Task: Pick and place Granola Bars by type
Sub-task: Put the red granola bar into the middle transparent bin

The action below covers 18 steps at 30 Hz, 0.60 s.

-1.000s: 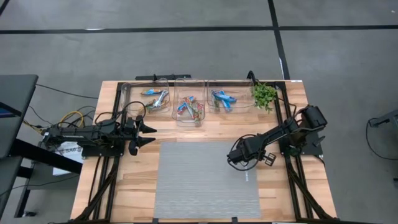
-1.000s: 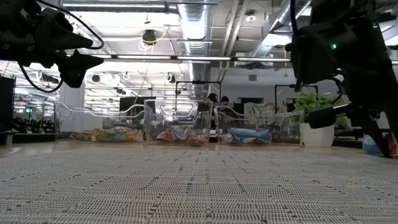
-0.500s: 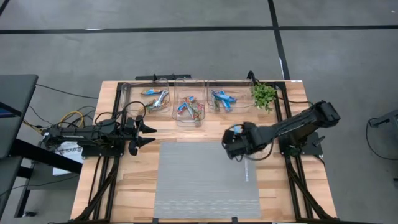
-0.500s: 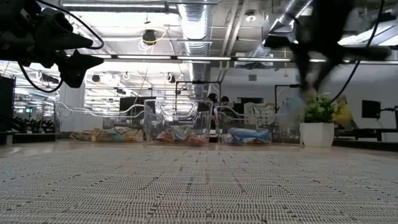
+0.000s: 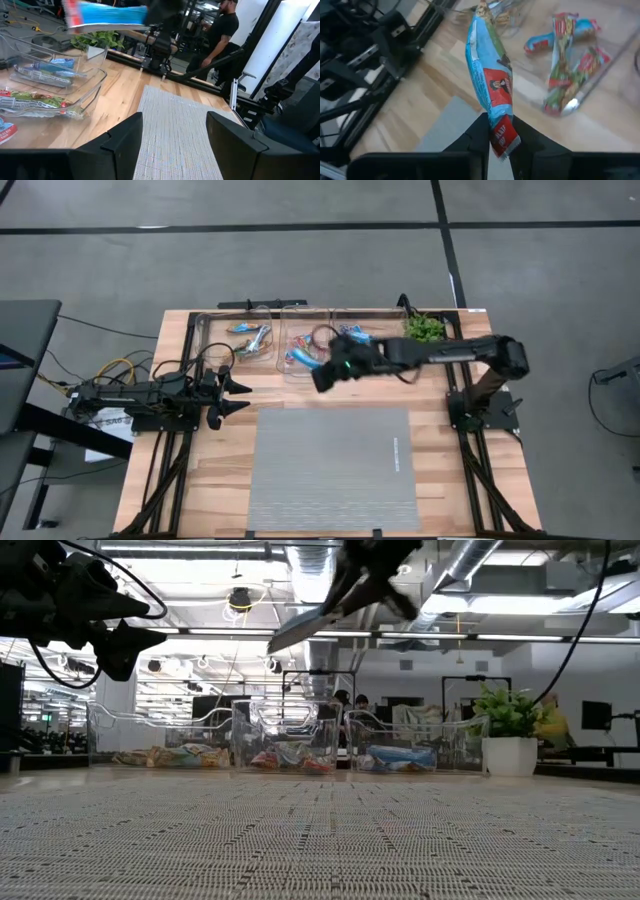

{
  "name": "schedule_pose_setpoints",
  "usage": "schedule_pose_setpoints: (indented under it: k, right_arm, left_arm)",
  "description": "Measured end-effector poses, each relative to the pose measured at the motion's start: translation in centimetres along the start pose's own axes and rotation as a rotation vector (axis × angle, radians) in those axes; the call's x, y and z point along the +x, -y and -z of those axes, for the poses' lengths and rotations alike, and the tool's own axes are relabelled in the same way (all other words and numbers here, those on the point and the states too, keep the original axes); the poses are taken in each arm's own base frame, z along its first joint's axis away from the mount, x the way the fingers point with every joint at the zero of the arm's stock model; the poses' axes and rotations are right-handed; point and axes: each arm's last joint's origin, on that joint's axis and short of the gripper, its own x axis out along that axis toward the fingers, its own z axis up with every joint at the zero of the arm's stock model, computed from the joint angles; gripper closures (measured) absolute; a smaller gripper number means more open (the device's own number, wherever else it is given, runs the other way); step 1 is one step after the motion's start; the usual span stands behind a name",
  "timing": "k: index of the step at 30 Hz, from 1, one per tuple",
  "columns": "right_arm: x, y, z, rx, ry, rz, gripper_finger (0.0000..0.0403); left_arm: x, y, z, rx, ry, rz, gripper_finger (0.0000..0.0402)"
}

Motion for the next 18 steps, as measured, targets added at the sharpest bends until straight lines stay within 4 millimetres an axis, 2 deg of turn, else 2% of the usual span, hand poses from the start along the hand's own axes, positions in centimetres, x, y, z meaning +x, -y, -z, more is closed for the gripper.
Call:
schedule_pose_setpoints:
  k: [4,7,13,18]
  right_arm:
    - [2.0,0.8,-3.0,-0.048,-0.033,-0.026,0.0364]
    - [3.0,1.1,-4.6,-0.082,-0.047,-0.047,0.0365]
    - [3.2,1.4,-5.5,-0.147,-0.048,-0.059,0.0364]
    - [3.4,2.5,-6.3,-0.133,-0.046,-0.028,0.0366]
  left_arm:
    - [0.0,0.0,0.0,0.000,0.000,0.000,0.0190]
    - [0.0,0.0,0.0,0.000,0.000,0.000,0.0190]
    - [0.0,0.0,0.0,0.000,0.000,0.000,0.0190]
    - [0.0,0.0,0.0,0.000,0.000,0.000,0.0190]
